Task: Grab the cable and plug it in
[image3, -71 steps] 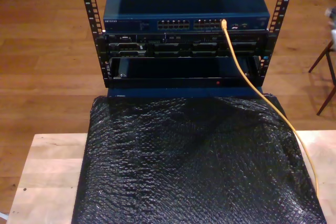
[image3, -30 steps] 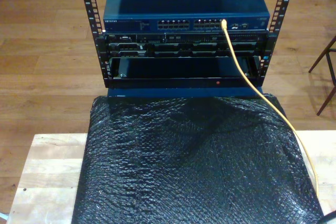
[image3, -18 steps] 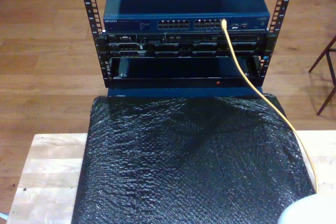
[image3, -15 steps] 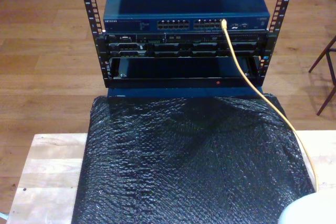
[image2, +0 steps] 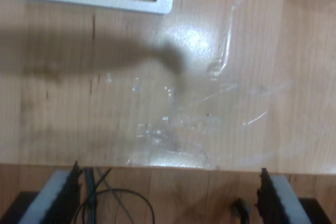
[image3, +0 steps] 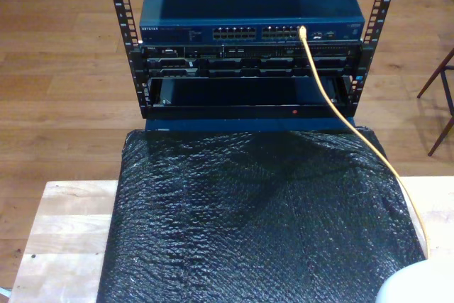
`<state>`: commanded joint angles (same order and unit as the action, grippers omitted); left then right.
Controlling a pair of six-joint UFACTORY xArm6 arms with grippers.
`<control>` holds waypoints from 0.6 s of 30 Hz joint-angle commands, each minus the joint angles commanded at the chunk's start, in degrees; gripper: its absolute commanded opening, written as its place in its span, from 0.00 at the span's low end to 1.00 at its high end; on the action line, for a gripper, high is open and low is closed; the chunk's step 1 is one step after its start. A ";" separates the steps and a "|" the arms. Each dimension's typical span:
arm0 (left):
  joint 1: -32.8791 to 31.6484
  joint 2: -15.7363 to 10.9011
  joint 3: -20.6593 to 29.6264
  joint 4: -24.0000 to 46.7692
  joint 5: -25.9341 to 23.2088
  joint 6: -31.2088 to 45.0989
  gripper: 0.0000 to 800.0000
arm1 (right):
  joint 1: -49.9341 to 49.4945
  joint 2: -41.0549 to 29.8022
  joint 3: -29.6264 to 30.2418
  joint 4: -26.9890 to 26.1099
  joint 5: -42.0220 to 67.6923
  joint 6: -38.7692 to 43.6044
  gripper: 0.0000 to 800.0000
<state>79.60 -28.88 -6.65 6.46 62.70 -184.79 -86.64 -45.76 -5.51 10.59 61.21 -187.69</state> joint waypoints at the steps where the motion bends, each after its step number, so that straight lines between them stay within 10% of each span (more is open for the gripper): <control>1: 0.00 0.00 0.00 0.00 0.00 0.00 1.00 | 0.00 -0.09 0.44 0.00 -0.53 -0.09 1.00; 18: 0.00 0.00 0.00 0.00 0.00 0.00 1.00 | 0.00 1.85 3.60 0.00 -5.89 -0.44 1.00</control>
<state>79.60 -28.88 -6.65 6.46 62.70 -184.79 -86.64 -43.91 -1.90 10.59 55.32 -188.13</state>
